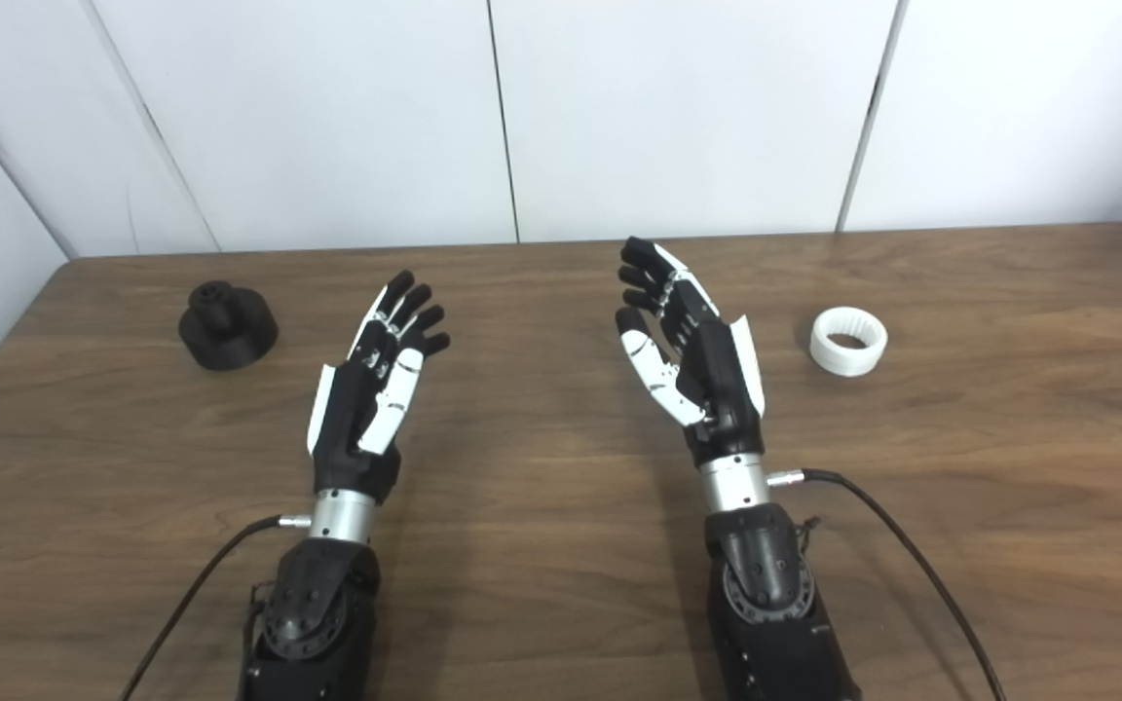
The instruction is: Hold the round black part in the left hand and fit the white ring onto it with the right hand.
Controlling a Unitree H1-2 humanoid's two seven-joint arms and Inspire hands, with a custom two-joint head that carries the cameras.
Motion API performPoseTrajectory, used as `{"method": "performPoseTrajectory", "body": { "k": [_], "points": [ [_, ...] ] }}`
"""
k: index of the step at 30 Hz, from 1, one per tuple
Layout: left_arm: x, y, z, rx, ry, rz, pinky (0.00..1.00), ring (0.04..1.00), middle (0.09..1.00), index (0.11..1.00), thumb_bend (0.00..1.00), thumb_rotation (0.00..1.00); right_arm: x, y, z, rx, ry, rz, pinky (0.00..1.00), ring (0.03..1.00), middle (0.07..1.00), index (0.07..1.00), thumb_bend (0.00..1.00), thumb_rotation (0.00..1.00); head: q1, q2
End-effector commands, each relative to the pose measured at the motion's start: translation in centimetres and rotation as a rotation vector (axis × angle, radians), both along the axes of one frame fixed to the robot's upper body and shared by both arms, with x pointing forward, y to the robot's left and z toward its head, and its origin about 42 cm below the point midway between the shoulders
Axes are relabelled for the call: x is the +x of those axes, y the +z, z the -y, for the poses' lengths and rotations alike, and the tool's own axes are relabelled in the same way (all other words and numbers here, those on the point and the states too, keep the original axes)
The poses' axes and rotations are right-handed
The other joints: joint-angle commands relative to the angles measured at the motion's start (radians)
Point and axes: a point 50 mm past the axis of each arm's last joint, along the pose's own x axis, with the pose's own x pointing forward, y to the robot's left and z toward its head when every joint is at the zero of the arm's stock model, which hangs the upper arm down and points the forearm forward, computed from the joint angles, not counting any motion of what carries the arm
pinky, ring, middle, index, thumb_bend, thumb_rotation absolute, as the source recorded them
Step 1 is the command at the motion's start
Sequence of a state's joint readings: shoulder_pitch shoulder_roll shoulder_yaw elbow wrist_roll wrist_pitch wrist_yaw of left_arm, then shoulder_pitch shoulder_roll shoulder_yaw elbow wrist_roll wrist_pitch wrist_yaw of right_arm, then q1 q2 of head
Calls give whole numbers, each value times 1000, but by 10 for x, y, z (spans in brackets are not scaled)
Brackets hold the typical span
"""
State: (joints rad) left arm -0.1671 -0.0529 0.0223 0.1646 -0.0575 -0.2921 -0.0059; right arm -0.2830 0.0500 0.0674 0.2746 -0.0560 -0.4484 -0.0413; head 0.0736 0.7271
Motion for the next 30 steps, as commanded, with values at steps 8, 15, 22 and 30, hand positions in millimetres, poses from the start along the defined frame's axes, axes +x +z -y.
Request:
{"method": "performPoseTrajectory", "body": {
  "k": [8,15,22,30],
  "points": [
    [7,21,-25,114,61,88,818,882,915,917,419,573,-15,-34,11,-25,-16,-94,788,827,844,835,357,513,0,-2],
    [13,34,-52,355,149,103,817,884,919,915,407,573,-15,-34,11,-27,-15,-94,791,833,849,838,353,506,5,-4],
    [18,42,-72,466,203,91,899,928,927,912,584,601,-14,-34,12,-20,-15,-97,788,828,846,836,363,496,7,-4],
    [22,55,-103,623,310,63,993,988,965,922,682,667,-15,-35,13,-17,-19,-100,795,817,836,830,366,501,14,-6]
  ]
}}
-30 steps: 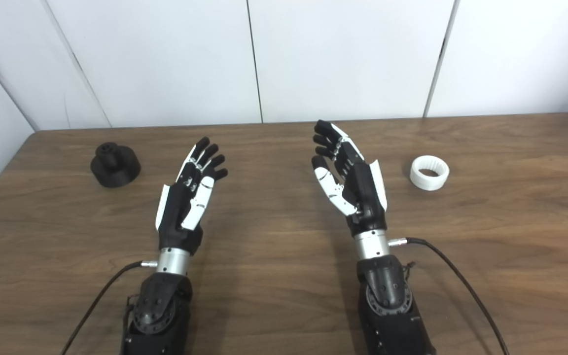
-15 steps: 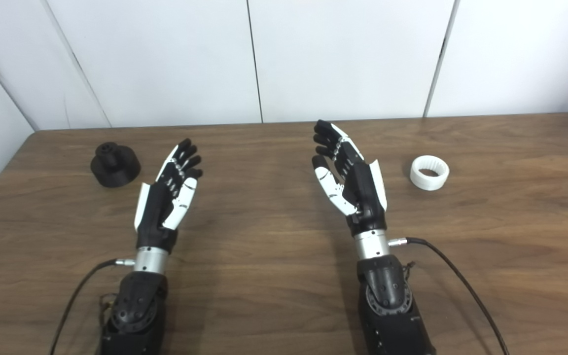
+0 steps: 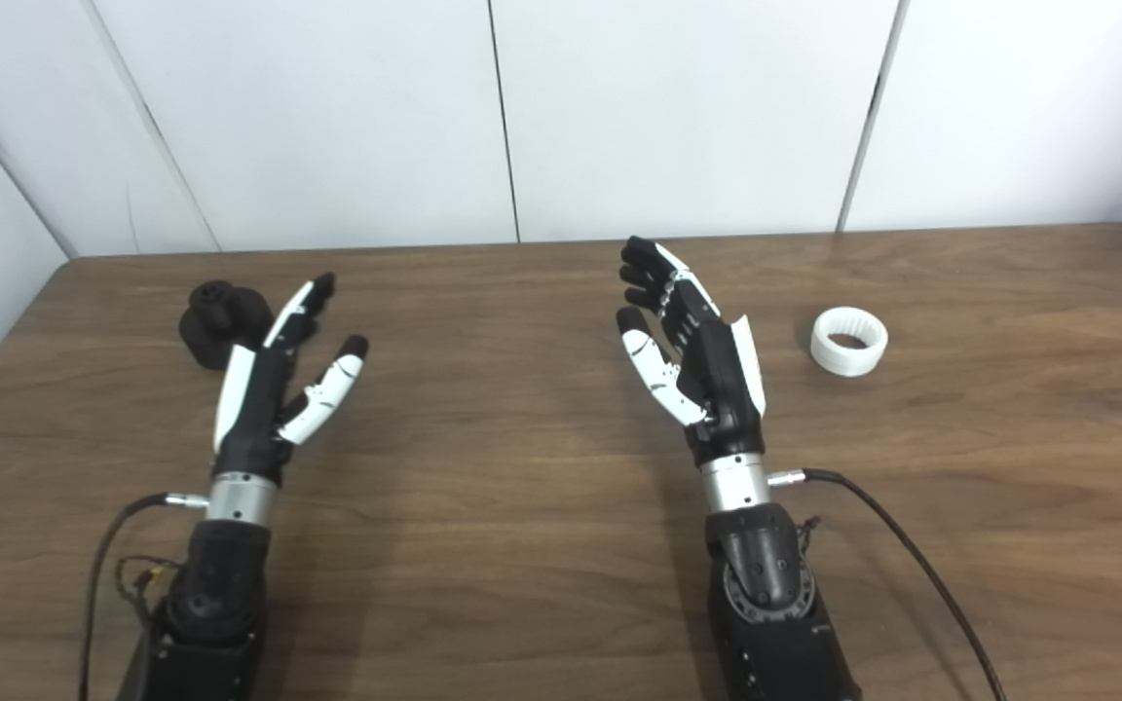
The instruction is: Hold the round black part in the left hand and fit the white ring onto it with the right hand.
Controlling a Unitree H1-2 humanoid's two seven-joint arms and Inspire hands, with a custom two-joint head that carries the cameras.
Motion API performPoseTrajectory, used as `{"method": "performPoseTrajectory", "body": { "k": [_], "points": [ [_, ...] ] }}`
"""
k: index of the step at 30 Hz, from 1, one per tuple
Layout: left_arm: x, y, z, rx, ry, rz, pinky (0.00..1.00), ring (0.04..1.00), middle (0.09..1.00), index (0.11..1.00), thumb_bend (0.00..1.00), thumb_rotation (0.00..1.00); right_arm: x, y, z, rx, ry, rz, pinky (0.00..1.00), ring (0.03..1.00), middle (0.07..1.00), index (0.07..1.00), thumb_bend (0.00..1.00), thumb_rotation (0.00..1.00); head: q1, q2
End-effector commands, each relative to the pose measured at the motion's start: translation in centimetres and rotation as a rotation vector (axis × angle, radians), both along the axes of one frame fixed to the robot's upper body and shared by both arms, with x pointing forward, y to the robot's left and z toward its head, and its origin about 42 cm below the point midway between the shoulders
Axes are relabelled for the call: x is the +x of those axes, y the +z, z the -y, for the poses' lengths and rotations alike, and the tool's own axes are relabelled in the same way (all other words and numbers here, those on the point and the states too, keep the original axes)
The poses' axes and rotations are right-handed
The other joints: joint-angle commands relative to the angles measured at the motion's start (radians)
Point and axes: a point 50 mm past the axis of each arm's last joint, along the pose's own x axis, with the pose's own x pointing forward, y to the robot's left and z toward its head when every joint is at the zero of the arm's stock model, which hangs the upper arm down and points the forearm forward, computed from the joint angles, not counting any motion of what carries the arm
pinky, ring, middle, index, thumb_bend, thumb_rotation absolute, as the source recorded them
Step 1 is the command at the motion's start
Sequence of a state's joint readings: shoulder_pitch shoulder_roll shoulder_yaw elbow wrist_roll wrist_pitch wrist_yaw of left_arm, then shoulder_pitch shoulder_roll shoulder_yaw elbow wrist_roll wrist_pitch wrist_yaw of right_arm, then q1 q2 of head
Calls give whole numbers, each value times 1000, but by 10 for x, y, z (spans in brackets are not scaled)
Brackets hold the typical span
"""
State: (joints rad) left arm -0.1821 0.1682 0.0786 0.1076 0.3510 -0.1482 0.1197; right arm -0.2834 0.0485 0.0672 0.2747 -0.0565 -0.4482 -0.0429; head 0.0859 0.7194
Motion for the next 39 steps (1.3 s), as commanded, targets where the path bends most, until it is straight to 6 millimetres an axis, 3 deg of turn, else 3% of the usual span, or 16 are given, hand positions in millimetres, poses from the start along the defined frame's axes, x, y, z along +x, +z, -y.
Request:
{"method": "performPoseTrajectory", "body": {
  "k": [1,12,22,26,33,39],
  "points": [
    [15,35,-14,82,42,108,997,994,969,926,676,668,-16,-35,12,-15,-15,-100,791,817,838,832,360,496,2,1],
    [28,57,-65,278,194,126,947,994,976,921,744,721,-15,-37,10,-7,-11,-109,784,822,842,832,365,502,11,-3],
    [39,81,-89,429,327,106,904,1000,996,904,754,625,-13,-38,9,-5,-15,-111,783,819,838,827,372,493,6,-8],
    [48,83,-106,529,390,40,921,1000,1000,913,829,664,-13,-37,11,-15,-13,-106,787,823,840,835,360,508,6,-9],
    [65,87,-127,574,424,-37,948,1000,1000,923,977,646,-13,-36,11,-13,-20,-105,781,816,836,832,360,503,-2,-10],
    [76,87,-138,572,426,-75,948,1000,1000,919,1000,624,-14,-35,13,-24,-17,-99,791,825,848,843,344,494,-6,-10]
  ]
}}
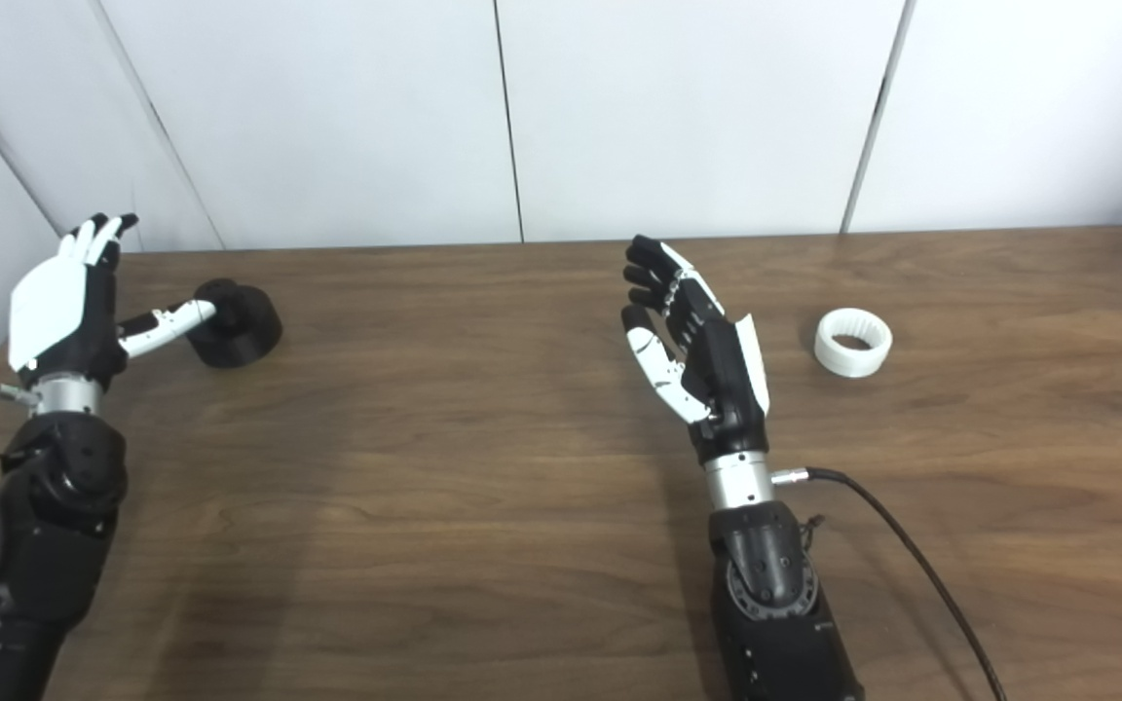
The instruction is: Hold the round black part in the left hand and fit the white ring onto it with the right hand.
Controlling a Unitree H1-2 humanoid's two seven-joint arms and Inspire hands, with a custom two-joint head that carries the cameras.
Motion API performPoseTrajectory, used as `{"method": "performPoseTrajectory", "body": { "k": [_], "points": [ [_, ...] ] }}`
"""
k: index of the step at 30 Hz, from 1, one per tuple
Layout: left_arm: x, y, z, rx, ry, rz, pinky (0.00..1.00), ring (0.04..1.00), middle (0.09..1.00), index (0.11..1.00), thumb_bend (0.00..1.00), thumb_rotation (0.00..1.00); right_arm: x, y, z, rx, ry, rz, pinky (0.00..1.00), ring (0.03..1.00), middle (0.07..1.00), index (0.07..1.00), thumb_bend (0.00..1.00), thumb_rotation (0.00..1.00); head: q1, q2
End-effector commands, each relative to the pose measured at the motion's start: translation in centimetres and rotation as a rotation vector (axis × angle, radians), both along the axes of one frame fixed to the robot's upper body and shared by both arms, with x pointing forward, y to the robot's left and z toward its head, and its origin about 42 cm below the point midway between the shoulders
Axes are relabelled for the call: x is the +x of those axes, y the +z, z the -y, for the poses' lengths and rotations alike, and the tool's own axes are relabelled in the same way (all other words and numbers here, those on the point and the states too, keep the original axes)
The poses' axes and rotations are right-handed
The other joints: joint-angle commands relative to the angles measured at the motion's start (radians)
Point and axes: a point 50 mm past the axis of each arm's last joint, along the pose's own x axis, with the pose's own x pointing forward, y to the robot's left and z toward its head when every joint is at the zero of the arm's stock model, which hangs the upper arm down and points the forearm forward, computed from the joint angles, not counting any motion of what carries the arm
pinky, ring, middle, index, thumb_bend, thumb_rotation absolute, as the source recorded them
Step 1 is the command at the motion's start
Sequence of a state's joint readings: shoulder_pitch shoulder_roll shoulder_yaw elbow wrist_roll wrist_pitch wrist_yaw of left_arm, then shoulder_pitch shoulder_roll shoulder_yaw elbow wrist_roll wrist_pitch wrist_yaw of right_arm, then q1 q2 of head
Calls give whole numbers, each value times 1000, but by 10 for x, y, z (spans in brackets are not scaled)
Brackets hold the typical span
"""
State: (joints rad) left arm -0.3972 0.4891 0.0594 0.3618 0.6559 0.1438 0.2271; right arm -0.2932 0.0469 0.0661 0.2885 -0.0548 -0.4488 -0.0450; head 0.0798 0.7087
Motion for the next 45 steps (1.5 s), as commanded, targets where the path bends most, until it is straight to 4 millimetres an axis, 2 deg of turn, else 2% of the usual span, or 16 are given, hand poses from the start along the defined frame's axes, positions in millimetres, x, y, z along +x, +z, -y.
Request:
{"method": "performPoseTrajectory", "body": {
  "k": [1,6,15,28,45],
  "points": [
    [17,36,-11,34,-3,68,952,1000,1000,921,1000,637,-17,-35,13,-22,-17,-94,790,823,846,841,344,493,1,1],
    [24,31,-17,-12,-21,-12,984,1000,1000,933,1000,679,-17,-34,14,-24,-22,-92,780,820,845,838,356,500,-5,0],
    [28,16,-23,-62,-79,-104,1000,1000,1000,913,1000,647,-18,-34,15,-41,-33,-88,778,821,847,842,362,536,-12,1],
    [35,0,-27,-43,-96,-178,1000,1000,1000,886,1000,654,-19,-34,16,-43,-37,-86,788,824,848,840,350,525,-18,3],
    [48,-26,-14,-10,-69,-230,1000,1000,1000,883,1000,564,-21,-33,19,-22,-41,-86,798,829,850,838,386,536,-34,11]
  ]
}}
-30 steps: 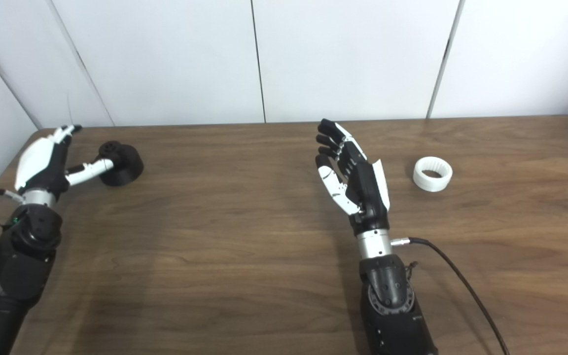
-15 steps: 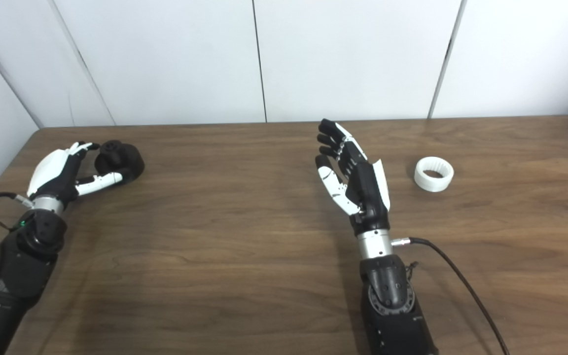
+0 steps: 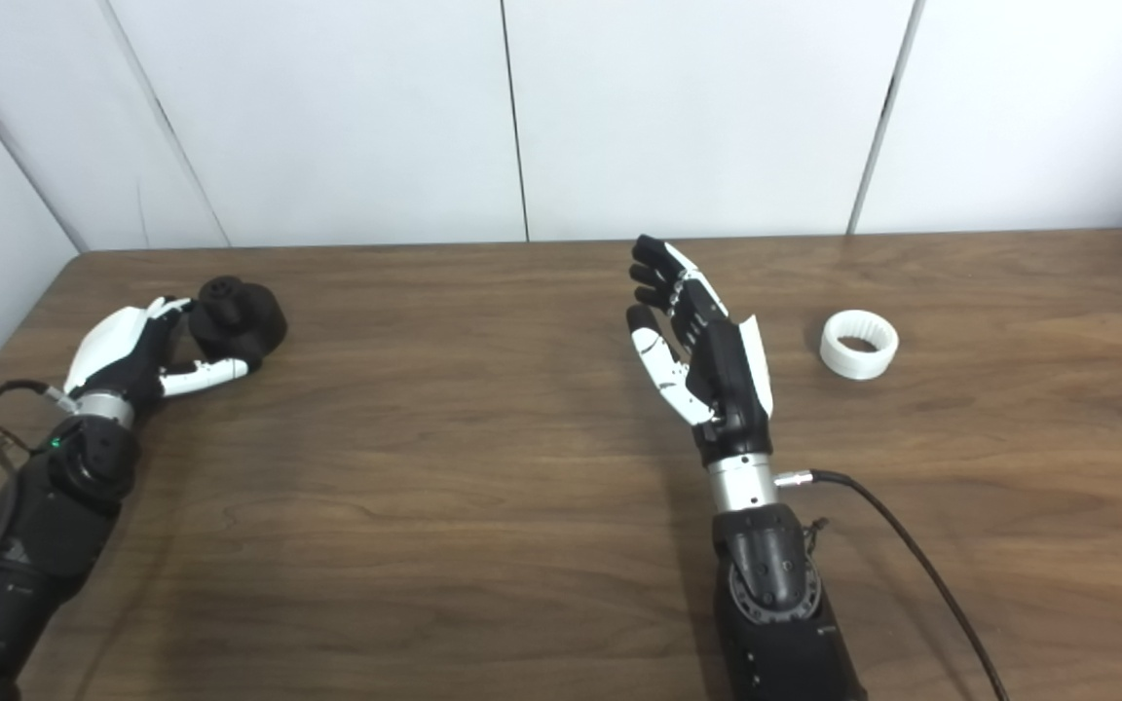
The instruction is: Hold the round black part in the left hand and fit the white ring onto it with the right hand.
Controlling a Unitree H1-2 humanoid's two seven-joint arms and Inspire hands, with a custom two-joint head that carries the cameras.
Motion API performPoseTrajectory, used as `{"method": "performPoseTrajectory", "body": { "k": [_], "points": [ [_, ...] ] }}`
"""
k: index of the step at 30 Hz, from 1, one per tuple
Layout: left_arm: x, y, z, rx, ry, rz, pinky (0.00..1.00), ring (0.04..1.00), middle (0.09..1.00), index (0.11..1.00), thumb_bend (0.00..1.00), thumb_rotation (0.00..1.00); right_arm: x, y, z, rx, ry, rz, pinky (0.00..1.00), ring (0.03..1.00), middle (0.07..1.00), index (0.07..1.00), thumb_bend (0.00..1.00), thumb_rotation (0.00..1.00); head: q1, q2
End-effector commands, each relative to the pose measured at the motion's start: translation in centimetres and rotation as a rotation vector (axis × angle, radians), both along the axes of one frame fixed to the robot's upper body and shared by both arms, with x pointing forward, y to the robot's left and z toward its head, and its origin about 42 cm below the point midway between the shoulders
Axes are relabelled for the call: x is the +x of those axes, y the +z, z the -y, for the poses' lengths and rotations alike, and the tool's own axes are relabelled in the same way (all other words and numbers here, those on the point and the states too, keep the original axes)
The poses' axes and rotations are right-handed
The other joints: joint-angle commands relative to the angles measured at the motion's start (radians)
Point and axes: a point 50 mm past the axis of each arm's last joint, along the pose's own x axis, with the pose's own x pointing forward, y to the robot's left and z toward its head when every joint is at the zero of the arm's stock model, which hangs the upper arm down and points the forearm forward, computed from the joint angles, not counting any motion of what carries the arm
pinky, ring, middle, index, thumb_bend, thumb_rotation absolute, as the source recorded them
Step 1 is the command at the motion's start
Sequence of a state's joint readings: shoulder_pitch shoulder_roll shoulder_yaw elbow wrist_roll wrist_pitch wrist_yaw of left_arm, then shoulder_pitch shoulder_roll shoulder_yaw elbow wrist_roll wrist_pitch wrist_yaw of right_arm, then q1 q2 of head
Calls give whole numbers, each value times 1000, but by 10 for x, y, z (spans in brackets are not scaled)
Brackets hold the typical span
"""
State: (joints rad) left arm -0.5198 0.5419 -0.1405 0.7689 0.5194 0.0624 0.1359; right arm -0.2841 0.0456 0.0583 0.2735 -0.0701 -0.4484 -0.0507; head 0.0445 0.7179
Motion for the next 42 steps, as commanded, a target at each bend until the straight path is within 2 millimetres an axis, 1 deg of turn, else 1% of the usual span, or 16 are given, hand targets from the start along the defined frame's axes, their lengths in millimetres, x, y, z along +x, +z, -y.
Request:
{"method": "performPoseTrajectory", "body": {
  "k": [1,5,9,10,12,15,20,24,29,32,36,42],
  "points": [
    [22,32,3,45,1,115,1000,1000,1000,880,1000,556,-18,-33,16,-9,-25,-93,799,829,850,838,388,537,-1,3],
    [23,27,8,44,17,103,1000,1000,1000,874,1000,539,-19,-33,18,-14,-24,-92,801,833,853,837,378,534,-4,4],
    [24,20,11,32,37,126,1000,1000,1000,852,1000,496,-20,-33,19,-15,-25,-91,799,832,853,833,380,532,-6,5],
    [24,19,12,28,45,134,1000,1000,1000,835,998,455,-20,-34,20,-17,-26,-92,796,834,854,837,375,532,-6,5],
    [25,15,14,3,64,175,1000,1000,1000,811,987,421,-21,-34,21,-27,-25,-94,794,834,854,838,371,532,-7,6],
    [26,13,17,-20,74,208,1000,1000,1000,786,988,436,-21,-33,22,-33,-27,-95,794,836,854,838,377,539,-7,6],
    [28,10,21,-27,70,218,1000,1000,1000,788,999,451,-21,-32,21,-28,-29,-96,787,834,852,837,385,529,-7,6],
    [30,6,23,-41,67,231,1000,1000,1000,784,992,450,-20,-31,22,-38,-31,-91,785,830,849,833,389,543,-17,7],
    [31,5,26,-65,69,260,1000,1000,1000,741,931,357,-20,-31,22,-19,-29,-94,789,827,852,831,387,522,-18,10],
    [30,5,27,-79,60,268,1000,1000,1000,727,921,337,-20,-30,22,-20,-27,-94,796,830,853,833,383,522,-19,10],
    [29,6,28,-100,53,273,1000,1000,1000,712,897,287,-20,-29,22,-20,-26,-93,798,834,857,835,374,517,-19,11],
    [28,6,30,-131,39,275,1000,1000,1000,696,898,260,-20,-28,23,-30,-28,-91,797,830,855,837,373,532,-21,11]
  ]
}}
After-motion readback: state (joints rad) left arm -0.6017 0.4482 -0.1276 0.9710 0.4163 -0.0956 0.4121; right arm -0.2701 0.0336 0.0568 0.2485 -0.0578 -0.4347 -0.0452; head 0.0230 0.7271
